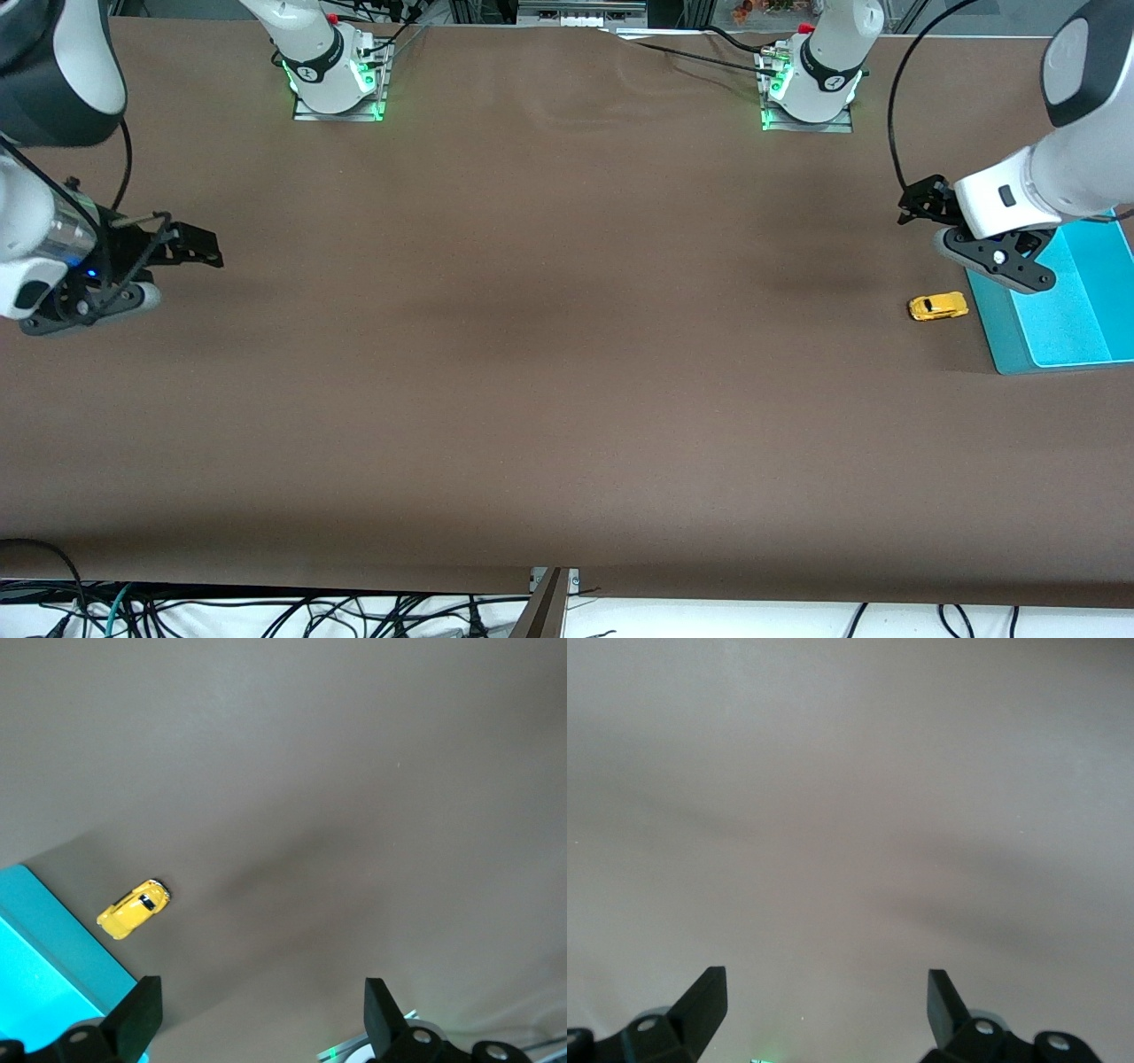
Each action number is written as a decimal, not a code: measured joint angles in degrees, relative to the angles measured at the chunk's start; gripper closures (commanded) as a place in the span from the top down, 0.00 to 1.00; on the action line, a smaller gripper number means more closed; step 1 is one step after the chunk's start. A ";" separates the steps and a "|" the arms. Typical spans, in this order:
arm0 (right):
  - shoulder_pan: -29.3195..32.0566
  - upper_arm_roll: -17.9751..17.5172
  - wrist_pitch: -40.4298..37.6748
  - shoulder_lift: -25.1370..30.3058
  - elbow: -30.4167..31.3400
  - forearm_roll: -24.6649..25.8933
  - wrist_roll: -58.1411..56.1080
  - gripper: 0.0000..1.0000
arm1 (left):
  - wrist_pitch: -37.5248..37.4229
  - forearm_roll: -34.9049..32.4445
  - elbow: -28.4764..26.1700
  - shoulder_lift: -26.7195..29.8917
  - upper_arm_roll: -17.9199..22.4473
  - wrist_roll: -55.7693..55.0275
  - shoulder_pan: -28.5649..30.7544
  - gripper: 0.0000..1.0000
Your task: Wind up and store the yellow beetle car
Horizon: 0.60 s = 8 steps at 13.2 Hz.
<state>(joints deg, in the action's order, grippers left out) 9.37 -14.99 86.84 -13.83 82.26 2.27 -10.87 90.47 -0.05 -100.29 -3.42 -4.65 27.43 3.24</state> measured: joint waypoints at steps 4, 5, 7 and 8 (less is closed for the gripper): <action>-0.16 0.00 -0.76 3.09 0.09 2.05 0.06 1.00 | 4.78 -2.41 -1.82 -2.95 0.22 16.25 5.12 1.00; -0.21 0.00 -0.77 4.38 0.11 2.59 0.08 1.00 | 7.07 -3.35 -3.32 -3.45 0.23 19.71 6.41 1.00; -0.21 0.42 -0.84 7.06 0.27 2.93 0.16 1.00 | 11.90 -3.79 -6.99 -4.02 0.23 27.21 8.91 1.00; -0.20 0.95 -0.99 8.30 0.63 3.01 0.17 1.00 | 14.99 -3.82 -9.19 -4.17 0.24 30.89 10.15 1.00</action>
<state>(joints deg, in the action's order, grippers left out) 9.17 -14.04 85.85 -5.53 82.89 5.29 -10.70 105.46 -3.87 -109.48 -7.59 -4.41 58.33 13.39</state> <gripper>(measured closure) 0.000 0.000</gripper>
